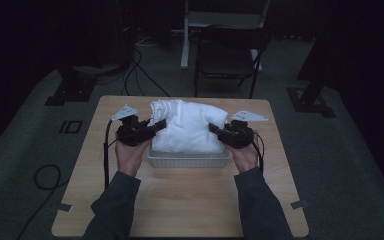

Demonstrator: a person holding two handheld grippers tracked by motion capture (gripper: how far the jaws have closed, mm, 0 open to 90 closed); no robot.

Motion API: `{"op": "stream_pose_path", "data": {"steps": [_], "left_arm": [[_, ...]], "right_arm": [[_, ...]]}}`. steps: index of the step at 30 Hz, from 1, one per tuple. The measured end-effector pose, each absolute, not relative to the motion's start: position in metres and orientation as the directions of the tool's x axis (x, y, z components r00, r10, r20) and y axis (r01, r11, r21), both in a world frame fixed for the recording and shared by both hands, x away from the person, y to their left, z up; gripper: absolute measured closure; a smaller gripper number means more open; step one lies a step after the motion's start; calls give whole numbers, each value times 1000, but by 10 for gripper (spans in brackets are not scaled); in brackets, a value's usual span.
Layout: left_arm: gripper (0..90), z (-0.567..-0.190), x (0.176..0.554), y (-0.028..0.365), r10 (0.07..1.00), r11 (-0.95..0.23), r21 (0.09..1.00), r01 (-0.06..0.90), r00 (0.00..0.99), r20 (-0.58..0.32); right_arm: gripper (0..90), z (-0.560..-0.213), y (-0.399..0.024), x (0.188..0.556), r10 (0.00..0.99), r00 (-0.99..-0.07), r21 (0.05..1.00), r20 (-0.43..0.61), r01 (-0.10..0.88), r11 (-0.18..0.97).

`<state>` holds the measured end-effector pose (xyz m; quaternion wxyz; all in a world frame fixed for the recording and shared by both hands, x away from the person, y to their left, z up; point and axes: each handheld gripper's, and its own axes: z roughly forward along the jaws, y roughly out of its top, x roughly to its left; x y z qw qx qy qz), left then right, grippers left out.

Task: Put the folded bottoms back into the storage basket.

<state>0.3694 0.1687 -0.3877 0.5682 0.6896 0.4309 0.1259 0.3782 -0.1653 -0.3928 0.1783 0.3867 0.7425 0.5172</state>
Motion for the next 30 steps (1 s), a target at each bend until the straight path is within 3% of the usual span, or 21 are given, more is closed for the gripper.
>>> {"op": "stream_pose_path", "data": {"steps": [30], "left_arm": [[632,-392,395,161,768,19,887,462,561,-309]], "right_arm": [[706,-394,-159,401,796,-599,897,86,394,200]]}}
